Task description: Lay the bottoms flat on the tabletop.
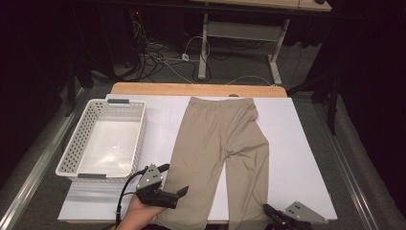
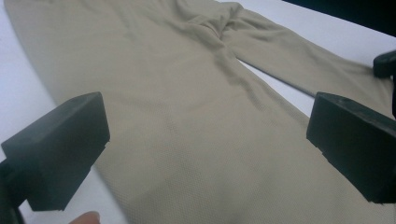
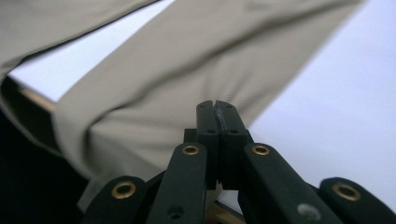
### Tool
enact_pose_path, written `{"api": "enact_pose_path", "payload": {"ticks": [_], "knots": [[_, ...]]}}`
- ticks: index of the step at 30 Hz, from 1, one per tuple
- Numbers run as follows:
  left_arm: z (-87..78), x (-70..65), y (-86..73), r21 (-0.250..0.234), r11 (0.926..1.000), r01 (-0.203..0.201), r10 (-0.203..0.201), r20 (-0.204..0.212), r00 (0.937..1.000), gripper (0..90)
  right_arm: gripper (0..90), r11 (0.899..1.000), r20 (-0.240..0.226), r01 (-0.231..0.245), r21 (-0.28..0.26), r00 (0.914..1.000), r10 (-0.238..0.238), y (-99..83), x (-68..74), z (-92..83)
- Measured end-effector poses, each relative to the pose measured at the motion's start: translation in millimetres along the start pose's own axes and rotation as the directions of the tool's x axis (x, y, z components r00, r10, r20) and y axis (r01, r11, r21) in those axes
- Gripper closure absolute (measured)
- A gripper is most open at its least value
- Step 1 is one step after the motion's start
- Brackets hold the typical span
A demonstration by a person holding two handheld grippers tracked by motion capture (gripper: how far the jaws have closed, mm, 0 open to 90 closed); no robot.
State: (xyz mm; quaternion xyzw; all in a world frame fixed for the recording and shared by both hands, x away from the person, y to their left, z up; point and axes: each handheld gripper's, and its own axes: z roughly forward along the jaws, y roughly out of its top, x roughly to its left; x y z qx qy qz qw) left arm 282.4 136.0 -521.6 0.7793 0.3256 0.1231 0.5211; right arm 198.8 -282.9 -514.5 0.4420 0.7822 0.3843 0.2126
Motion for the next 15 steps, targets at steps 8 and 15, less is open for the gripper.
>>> {"api": "enact_pose_path", "payload": {"ticks": [8,15], "knots": [[-0.3,-1.2,-0.4,-0.004,0.9999,-0.01,0.01,0.003,0.9999,0.0,90.0,0.991,0.104,-0.131,-0.029,0.9856,0.133,-19.5,-40.5,-28.9],[0.2,-0.9,-0.2,-0.001,1.0,-0.008,0.008,0.006,1.0,0.0,63.3,0.995,0.034,-0.054,-0.089,0.9978,0.057,-7.5,-12.5,-19.0]]}}
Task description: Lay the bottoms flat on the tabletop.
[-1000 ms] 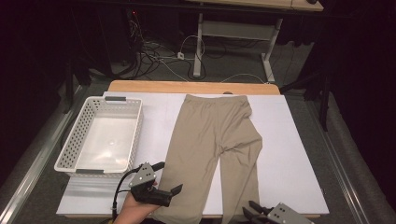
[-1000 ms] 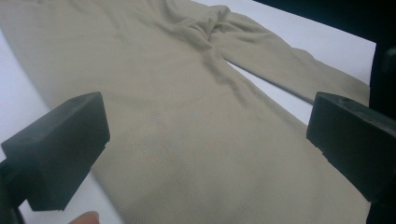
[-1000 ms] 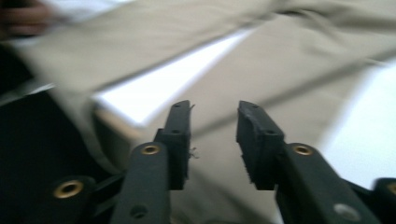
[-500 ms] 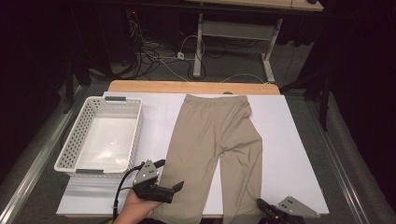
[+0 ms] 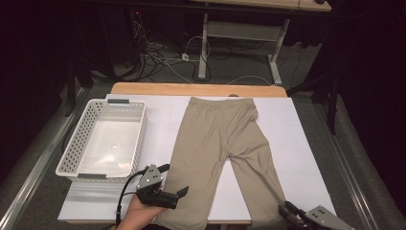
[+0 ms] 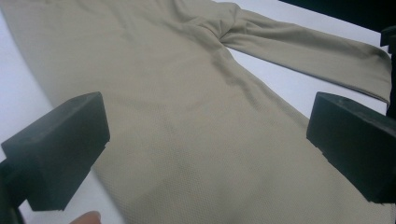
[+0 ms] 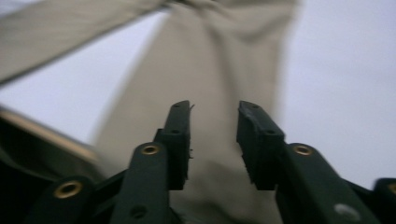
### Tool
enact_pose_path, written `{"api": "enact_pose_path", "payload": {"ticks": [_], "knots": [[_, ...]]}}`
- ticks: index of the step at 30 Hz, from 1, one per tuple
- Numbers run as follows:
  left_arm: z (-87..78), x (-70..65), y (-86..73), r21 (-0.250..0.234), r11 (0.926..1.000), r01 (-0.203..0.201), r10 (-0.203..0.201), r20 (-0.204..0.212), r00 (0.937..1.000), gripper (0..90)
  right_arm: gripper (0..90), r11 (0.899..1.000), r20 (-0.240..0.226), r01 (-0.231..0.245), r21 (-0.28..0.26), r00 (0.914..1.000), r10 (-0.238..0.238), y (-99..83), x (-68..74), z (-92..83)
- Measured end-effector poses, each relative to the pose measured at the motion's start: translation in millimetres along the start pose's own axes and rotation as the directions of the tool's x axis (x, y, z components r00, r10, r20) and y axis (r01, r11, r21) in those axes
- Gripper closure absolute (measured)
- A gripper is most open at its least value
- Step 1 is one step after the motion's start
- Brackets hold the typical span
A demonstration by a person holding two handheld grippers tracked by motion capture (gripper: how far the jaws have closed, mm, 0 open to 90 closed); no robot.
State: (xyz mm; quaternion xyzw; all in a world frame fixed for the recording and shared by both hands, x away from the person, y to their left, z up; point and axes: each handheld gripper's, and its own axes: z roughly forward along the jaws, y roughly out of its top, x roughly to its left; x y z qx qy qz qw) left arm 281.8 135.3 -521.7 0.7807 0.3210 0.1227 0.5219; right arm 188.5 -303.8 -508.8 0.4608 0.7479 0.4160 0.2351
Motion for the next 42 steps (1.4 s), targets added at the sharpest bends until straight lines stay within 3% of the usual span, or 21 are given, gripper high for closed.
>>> {"api": "enact_pose_path", "payload": {"ticks": [3,5,6,7,8,11,14,17,19,20,22,26,28,31,34,42], "knots": [[-0.2,-0.3,-0.1,0.0,1.0,-0.003,0.003,-0.004,1.0,0.0,59.9,0.998,-0.125,0.046,0.037,0.9913,-0.041,2.1,28.3,25.9],[-0.5,-1.0,-0.3,-0.002,1.0,-0.007,0.007,-0.007,1.0,0.0,60.4,0.992,-0.145,0.105,0.069,0.985,-0.094,4.4,43.1,40.1],[-0.5,-1.3,-0.5,-0.004,1.0,-0.008,0.008,-0.008,0.9999,0.0,67.8,0.987,-0.124,0.141,0.08,0.9836,-0.131,4.8,48.2,44.2],[-0.5,-1.4,-0.5,-0.004,1.0,-0.008,0.008,-0.008,0.9999,0.0,79.5,0.981,-0.101,0.173,0.083,0.9812,-0.165,5.7,51.2,44.6],[-0.4,-1.5,-0.5,-0.004,1.0,-0.009,0.009,-0.009,0.9999,0.0,88.5,0.978,-0.115,0.182,0.099,0.9787,-0.17,7.5,50.8,43.8],[-0.4,-1.0,-0.2,-0.001,1.0,-0.007,0.007,-0.008,0.9999,0.0,89.8,0.974,-0.151,0.191,0.12,0.9733,-0.173,6.4,52.3,36.6],[-0.1,-0.4,0.0,0.0,1.0,-0.003,0.003,-0.007,1.0,0.0,89.8,0.963,-0.193,0.241,0.121,0.9573,-0.215,1.5,64.7,24.8],[0.5,0.0,0.4,0.004,1.0,0.0,0.0,-0.005,1.0,0.0,88.5,0.962,-0.241,0.249,0.114,0.9463,-0.216,-1.7,71.0,20.6],[0.7,0.3,0.5,0.005,1.0,0.002,-0.002,-0.004,1.0,0.0,83.8,0.962,-0.255,0.245,0.118,0.944,-0.209,-3.0,71.6,23.1],[0.6,0.3,0.5,0.004,1.0,0.002,-0.002,-0.005,1.0,0.0,80.0,0.966,-0.257,0.237,0.105,0.9447,-0.204,-2.0,70.4,22.9],[0.2,-0.2,0.2,0.002,1.0,-0.001,0.001,-0.007,1.0,0.0,72.4,0.978,-0.229,0.199,0.066,0.9569,-0.179,3.7,63.0,18.9],[0.1,0.0,0.1,0.001,1.0,-0.002,0.002,0.001,1.0,0.0,62.0,0.993,-0.106,0.119,0.022,0.9876,-0.116,10.2,35.5,13.8],[0.2,-0.4,0.1,0.001,1.0,-0.003,0.003,-0.004,1.0,0.0,62.0,0.998,-0.067,0.06,0.024,0.9961,-0.058,9.4,16.6,14.7],[0.3,-0.6,0.1,0.002,1.0,-0.003,0.003,-0.004,1.0,0.0,62.0,0.998,0.003,0.05,0.049,0.9987,-0.05,4.7,-1.0,14.9],[0.7,-0.2,0.4,0.005,1.0,0.002,-0.002,-0.01,0.9999,0.0,61.5,0.999,0.029,0.019,0.047,0.9994,-0.02,0.1,-12.3,12.1],[-1.5,-2.3,-1.1,-0.015,0.9998,-0.01,0.01,-0.017,0.9998,0.0,61.3,0.995,0.065,0.004,0.098,0.9978,-0.01,-4.7,-17.9,12.4]]}}
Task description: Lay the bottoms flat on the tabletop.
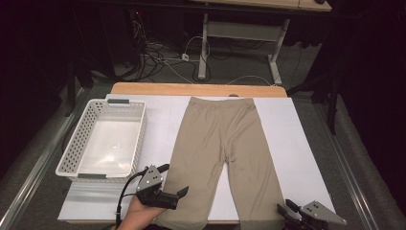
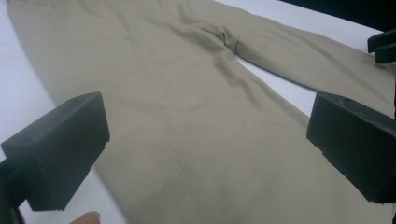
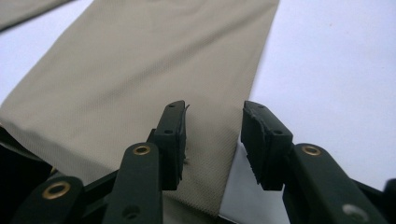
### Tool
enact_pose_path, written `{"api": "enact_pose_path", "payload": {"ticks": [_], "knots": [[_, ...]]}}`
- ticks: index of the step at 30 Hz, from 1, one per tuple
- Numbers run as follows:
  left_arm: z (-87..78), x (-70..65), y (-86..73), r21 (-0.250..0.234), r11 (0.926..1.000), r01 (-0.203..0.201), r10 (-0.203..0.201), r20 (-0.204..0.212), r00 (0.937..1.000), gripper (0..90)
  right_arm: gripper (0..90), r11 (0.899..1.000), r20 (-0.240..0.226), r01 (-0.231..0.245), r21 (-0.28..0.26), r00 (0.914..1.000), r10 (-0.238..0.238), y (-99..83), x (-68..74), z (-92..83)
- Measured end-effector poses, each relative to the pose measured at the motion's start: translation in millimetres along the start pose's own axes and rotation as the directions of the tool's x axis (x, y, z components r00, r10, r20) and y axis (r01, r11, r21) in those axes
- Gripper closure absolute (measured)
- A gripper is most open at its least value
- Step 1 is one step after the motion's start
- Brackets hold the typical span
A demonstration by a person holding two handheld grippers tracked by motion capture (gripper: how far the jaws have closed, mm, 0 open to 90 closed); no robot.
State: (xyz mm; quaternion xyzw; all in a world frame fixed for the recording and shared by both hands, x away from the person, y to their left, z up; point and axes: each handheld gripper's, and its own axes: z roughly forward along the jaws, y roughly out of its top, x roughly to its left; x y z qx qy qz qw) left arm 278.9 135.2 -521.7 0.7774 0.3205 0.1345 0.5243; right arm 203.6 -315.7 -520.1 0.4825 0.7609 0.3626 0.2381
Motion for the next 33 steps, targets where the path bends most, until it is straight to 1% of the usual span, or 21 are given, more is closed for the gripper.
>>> {"api": "enact_pose_path", "payload": {"ticks": [2,3,5,8,9,10,11,13,15,17,20,23,24,25,26,27,29,30,31,32,33], "knots": [[0.6,1.0,0.3,0.005,1.0,0.008,-0.008,0.005,1.0,0.0,61.5,1.0,-0.004,0.013,-0.002,0.9999,-0.013,-1.0,0.6,2.5],[0.7,1.4,0.4,0.006,1.0,0.008,-0.008,0.005,1.0,0.0,62.2,1.0,-0.012,0.01,-0.003,0.9999,-0.01,-1.2,0.8,3.1],[0.7,1.2,0.4,0.008,0.9999,0.006,-0.006,0.009,0.9999,0.0,66.2,1.0,-0.014,0.007,-0.004,0.9999,-0.008,-1.3,0.4,3.3],[0.0,-0.1,0.0,0.002,1.0,-0.004,0.004,0.008,1.0,0.0,76.3,1.0,-0.011,-0.002,-0.006,0.9999,0.002,-1.5,-1.0,2.9],[0.0,-0.3,-0.1,0.002,1.0,-0.005,0.005,0.009,0.9999,0.0,81.2,1.0,-0.018,-0.006,-0.006,0.9998,0.006,-1.6,-1.2,2.8],[-0.2,-0.6,-0.3,-0.001,1.0,-0.007,0.007,0.006,1.0,0.0,88.8,1.0,-0.035,-0.009,-0.002,0.9993,0.009,-1.6,-0.9,2.6],[-0.4,-0.9,-0.4,-0.003,1.0,-0.008,0.008,0.004,1.0,0.0,89.1,1.0,-0.056,-0.006,0.006,0.9984,0.006,-1.3,-0.4,2.0],[-0.5,-1.1,-0.4,-0.002,1.0,-0.009,0.009,0.008,0.9999,0.0,89.7,1.0,-0.058,0.006,0.019,0.9983,-0.005,0.0,0.6,0.3],[-0.6,-0.7,-0.4,-0.004,1.0,-0.006,0.006,0.008,1.0,0.0,89.7,1.0,-0.029,0.023,0.013,0.9993,-0.023,0.1,1.4,-3.7],[-0.2,-0.3,-0.2,-0.001,1.0,-0.003,0.003,0.009,1.0,0.0,89.7,1.0,-0.014,0.006,-0.006,0.9999,-0.006,-0.4,-3.5,-11.8],[0.8,1.4,0.5,0.008,0.9999,0.007,-0.007,0.024,0.9997,0.0,89.7,1.0,0.028,0.001,-0.004,0.9996,-0.001,-4.8,-13.8,-20.8],[1.5,2.1,1.0,0.014,0.9999,0.006,-0.007,0.025,0.9997,0.0,88.9,0.998,0.031,-0.06,0.007,0.9977,0.06,-13.3,-28.3,-25.3],[1.8,1.8,1.1,0.017,0.9998,0.005,-0.005,0.026,0.9996,0.0,87.4,0.998,0.028,-0.066,0.014,0.9974,0.066,-14.5,-29.8,-25.0],[2.0,1.8,1.2,0.019,0.9998,0.005,-0.006,0.03,0.9995,0.0,78.9,0.998,0.039,-0.069,0.012,0.9969,0.068,-14.9,-29.2,-24.8],[1.8,2.1,1.2,0.018,0.9998,0.007,-0.007,0.032,0.9995,0.0,74.1,0.998,0.038,-0.065,-0.001,0.9971,0.065,-13.1,-26.9,-24.6],[1.2,2.3,1.2,0.016,0.9998,0.007,-0.008,0.029,0.9996,0.0,71.5,0.998,0.026,-0.059,-0.014,0.9979,0.06,-11.0,-24.3,-24.6],[-0.2,-1.0,2.5,0.018,0.9998,0.005,-0.005,0.019,0.9998,0.0,68.1,0.999,-0.008,-0.023,-0.046,0.9997,0.023,-3.3,-12.0,-24.0],[-2.6,-6.1,6.1,0.034,0.9993,0.016,-0.018,0.044,0.9989,2.7,67.7,0.998,-0.019,0.014,-0.056,0.9997,-0.015,0.6,-3.7,-22.2],[-5.6,-15.1,10.8,0.051,0.9987,0.007,-0.011,0.08,0.9967,11.0,67.5,0.997,-0.034,0.047,-0.056,0.9982,-0.049,3.9,5.6,-19.7],[-7.9,-27.9,15.2,0.074,0.9969,-0.027,0.02,0.101,0.9947,20.9,67.5,0.996,-0.069,0.067,-0.062,0.9951,-0.071,6.3,14.7,-16.0],[-10.1,-42.7,18.1,0.104,0.9919,-0.072,0.058,0.127,0.9902,32.3,67.5,0.995,-0.113,0.077,-0.063,0.9901,-0.084,8.1,24.0,-11.5]]}}
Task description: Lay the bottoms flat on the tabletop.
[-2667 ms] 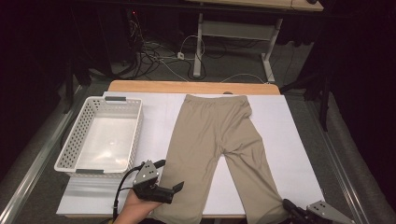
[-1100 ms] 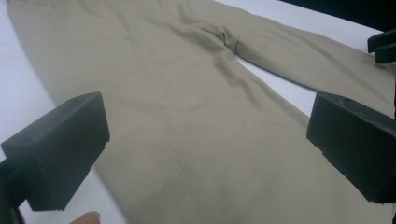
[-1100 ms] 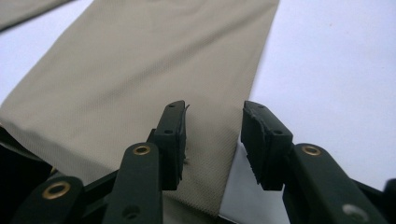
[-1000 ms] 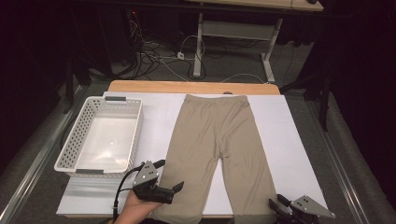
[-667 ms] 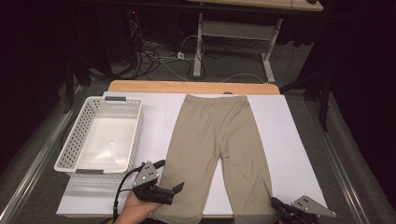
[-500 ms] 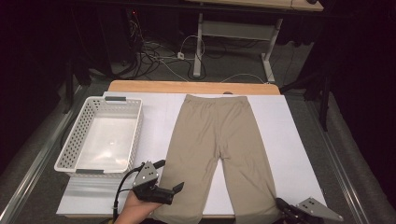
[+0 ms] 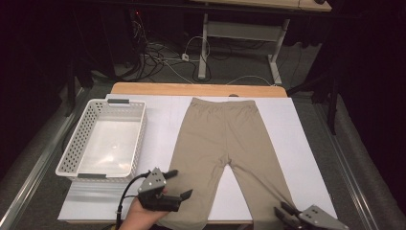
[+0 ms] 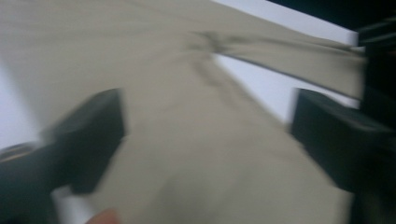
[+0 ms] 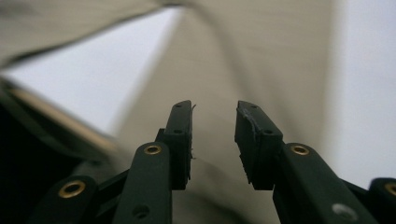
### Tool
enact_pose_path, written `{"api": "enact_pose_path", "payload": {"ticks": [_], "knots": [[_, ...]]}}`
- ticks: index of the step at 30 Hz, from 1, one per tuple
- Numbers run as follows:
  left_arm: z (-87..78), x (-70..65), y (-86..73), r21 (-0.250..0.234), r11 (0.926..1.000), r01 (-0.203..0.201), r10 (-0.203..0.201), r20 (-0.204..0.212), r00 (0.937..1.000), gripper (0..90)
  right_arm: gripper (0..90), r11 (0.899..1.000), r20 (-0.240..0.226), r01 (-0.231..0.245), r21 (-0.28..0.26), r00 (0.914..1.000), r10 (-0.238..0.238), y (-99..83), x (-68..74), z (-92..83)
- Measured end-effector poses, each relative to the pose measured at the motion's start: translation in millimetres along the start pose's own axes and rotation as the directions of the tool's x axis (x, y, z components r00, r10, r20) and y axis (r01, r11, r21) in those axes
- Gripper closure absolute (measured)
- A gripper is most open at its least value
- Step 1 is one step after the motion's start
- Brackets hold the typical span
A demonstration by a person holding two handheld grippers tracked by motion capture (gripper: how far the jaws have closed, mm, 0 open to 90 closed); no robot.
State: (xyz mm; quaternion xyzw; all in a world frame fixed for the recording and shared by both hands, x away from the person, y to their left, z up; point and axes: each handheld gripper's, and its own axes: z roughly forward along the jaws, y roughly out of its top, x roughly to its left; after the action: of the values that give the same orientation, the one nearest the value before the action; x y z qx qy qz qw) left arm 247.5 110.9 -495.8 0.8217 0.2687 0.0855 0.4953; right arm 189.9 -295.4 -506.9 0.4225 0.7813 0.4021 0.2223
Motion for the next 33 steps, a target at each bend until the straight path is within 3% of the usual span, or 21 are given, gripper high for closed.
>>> {"api": "enact_pose_path", "payload": {"ticks": [1,2,4,5,6,7,9,11,12,14,18,23,30,32,33], "knots": [[2.2,-15.5,0.8,0.03,0.9985,-0.046,0.046,0.024,0.9987,46.7,67.5,1.0,-0.047,0.008,0.005,0.9989,-0.008,1.8,8.7,6.6],[6.9,-29.5,-0.7,0.06,0.995,-0.08,0.078,0.034,0.9963,54.2,67.5,1.0,-0.088,0.019,0.012,0.996,-0.018,3.7,17.2,13.5],[19.3,-47.7,-4.6,0.14,0.9843,-0.107,0.1,0.06,0.9932,56.0,67.2,0.998,-0.137,0.06,0.03,0.989,-0.055,8.1,33.6,26.5],[24.5,-52.3,-6.6,0.167,0.9792,-0.116,0.107,0.062,0.9924,56.1,67.1,0.994,-0.133,0.094,0.048,0.9872,-0.087,10.2,40.3,32.1],[28.7,-54.8,-8.2,0.193,0.9734,-0.123,0.118,0.039,0.9923,57.7,67.1,0.99,-0.117,0.118,0.072,0.9872,-0.109,11.7,45.4,36.6],[30.4,-55.0,-9.1,0.196,0.9733,-0.12,0.116,0.032,0.9928,60.6,67.7,0.987,-0.107,0.133,0.092,0.9866,-0.123,12.2,48.5,40.8],[34.4,-54.1,-10.9,0.232,0.9668,-0.106,0.103,0.026,0.9943,65.4,73.5,0.986,-0.09,0.139,0.096,0.9874,-0.13,12.9,49.2,41.5],[39.2,-53.4,-15.4,0.274,0.9549,-0.115,0.111,0.027,0.9934,71.4,80.7,0.984,-0.078,0.148,0.099,0.987,-0.141,12.9,48.1,41.1],[38.8,-51.8,-16.4,0.262,0.9591,-0.108,0.104,0.028,0.9942,74.3,85.3,0.985,-0.073,0.142,0.101,0.9881,-0.135,12.9,46.2,40.9],[37.4,-48.0,-15.5,0.27,0.9582,-0.095,0.089,0.033,0.9955,85.1,90.0,0.985,-0.069,0.139,0.103,0.9888,-0.132,13.1,43.7,40.7],[32.1,-47.9,-16.7,0.275,0.9556,-0.106,0.1,0.035,0.9944,86.6,90.0,0.984,-0.08,0.139,0.11,0.9882,-0.131,13.5,41.4,37.3],[21.7,-47.0,-18.6,0.261,0.9615,-0.086,0.075,0.053,0.9958,86.5,90.0,0.983,-0.078,0.153,0.103,0.9863,-0.146,11.9,40.2,27.5],[24.4,-50.2,-20.8,0.266,0.9594,-0.094,0.074,0.082,0.9938,85.8,90.0,0.982,-0.094,0.144,0.119,0.9866,-0.133,8.3,37.7,23.7],[25.2,-50.2,-20.1,0.256,0.9623,-0.091,0.069,0.091,0.9934,77.0,90.0,0.982,-0.105,0.148,0.118,0.9852,-0.136,8.2,39.2,23.9],[24.6,-49.6,-20.0,0.238,0.9676,-0.085,0.064,0.094,0.9935,72.3,90.0,0.984,-0.112,0.145,0.108,0.9848,-0.133,8.5,39.7,23.9]]}}
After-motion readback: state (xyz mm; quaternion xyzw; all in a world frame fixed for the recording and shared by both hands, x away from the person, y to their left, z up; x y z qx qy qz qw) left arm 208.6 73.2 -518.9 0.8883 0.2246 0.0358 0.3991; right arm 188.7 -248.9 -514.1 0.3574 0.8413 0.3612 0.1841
